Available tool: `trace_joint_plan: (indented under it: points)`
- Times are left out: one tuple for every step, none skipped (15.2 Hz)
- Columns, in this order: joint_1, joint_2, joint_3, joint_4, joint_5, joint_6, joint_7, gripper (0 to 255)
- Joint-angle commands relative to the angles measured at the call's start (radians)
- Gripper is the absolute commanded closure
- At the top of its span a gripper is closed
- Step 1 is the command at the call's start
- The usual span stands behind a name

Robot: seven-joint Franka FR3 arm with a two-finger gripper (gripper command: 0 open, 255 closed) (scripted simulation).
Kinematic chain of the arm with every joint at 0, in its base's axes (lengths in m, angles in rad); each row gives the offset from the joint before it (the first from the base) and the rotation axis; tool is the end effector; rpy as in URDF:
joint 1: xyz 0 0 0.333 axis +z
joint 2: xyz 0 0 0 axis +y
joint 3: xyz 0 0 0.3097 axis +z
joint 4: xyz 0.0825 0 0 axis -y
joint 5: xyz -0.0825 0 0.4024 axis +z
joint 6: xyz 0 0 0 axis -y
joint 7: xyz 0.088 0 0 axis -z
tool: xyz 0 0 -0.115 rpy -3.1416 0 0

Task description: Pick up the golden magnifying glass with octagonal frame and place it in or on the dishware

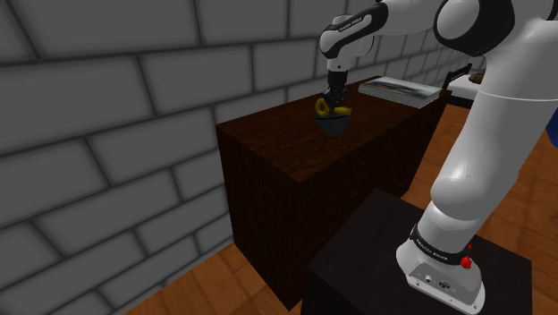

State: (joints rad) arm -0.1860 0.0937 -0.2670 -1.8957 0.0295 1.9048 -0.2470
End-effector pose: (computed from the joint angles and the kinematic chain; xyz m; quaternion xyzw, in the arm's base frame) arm 0.5328 -0.2535 0.4253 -0.9933 0.1080 0.0376 0.0152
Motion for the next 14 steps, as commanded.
trace_joint_plan:
  points:
    - [0.000,0.002,0.000,-0.002,0.000,0.001,0.000,255]
    - [0.000,0.002,0.000,-0.002,0.000,0.001,0.000,255]
    - [-0.001,0.002,-0.001,-0.001,0.000,0.000,-0.001,0]
    - [-0.001,0.003,-0.001,-0.001,0.000,0.000,-0.001,0]
    - [-0.001,0.002,-0.001,-0.002,0.000,0.001,-0.001,0]
    - [-0.001,0.002,-0.001,-0.001,0.000,0.000,-0.001,0]
    - [-0.001,0.002,-0.001,-0.001,0.000,0.000,-0.001,0]
    - [0.000,0.002,0.000,-0.002,0.000,0.001,0.000,0]
    - [0.000,-0.003,0.000,0.026,-0.002,-0.032,0.001,0]
    - [0.000,-0.006,-0.001,0.056,-0.003,-0.065,0.002,0]
    - [-0.001,-0.008,-0.001,0.088,-0.004,-0.098,0.002,0]
    - [-0.001,-0.008,-0.001,0.114,-0.004,-0.125,0.003,0]
    - [-0.001,-0.008,-0.001,0.114,-0.004,-0.125,0.003,0]
    - [-0.001,-0.008,-0.001,0.114,-0.004,-0.125,0.003,0]
